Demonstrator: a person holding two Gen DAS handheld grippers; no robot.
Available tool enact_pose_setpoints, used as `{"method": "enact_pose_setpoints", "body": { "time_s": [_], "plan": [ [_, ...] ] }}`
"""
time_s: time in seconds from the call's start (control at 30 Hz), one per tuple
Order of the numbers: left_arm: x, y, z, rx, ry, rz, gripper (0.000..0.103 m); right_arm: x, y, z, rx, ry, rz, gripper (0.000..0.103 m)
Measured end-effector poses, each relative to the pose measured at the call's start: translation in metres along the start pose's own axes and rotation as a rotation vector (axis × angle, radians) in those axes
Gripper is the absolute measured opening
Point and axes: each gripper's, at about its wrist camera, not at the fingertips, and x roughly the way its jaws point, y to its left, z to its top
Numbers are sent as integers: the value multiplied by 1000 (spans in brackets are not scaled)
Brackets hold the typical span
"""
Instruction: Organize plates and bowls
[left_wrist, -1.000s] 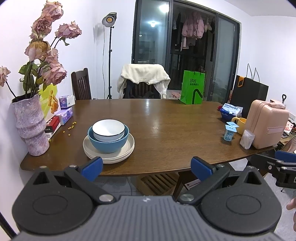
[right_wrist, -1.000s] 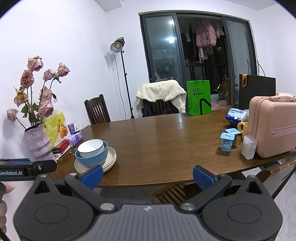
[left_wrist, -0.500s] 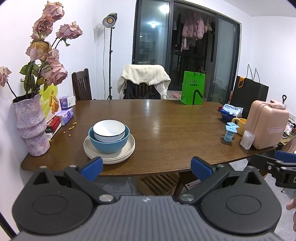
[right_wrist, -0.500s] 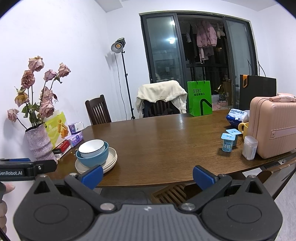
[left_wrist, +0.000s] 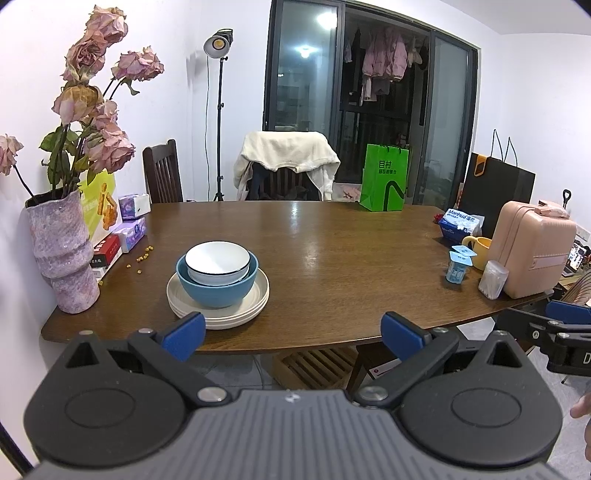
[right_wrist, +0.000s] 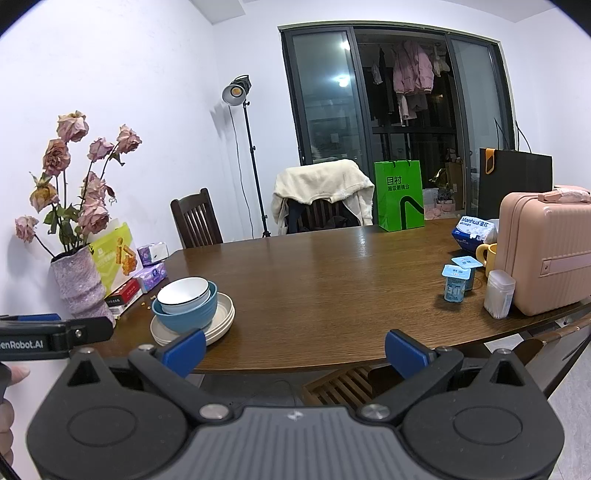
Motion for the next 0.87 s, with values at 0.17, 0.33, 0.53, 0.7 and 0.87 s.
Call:
{"method": "enact_pose_setpoints", "body": {
  "time_s": [0.17,0.33,0.53,0.7,0.87],
  "plan": [
    [-1,0,0,0,-5,3,103,0,2,1,-1,-1,2,103],
    [0,-1,1,3,3,3,103,1,1,1,-2,-1,2,103],
    [-1,-1,-1,5,-2,5,103,1,2,0,-1,1,3,103],
    [0,-1,-2,16,-5,-6,103,1,3,-1,-2,2,3,103],
    [6,4,-2,-5,13,-5,103,4,5,-2,-2,8,3,103]
  ]
}}
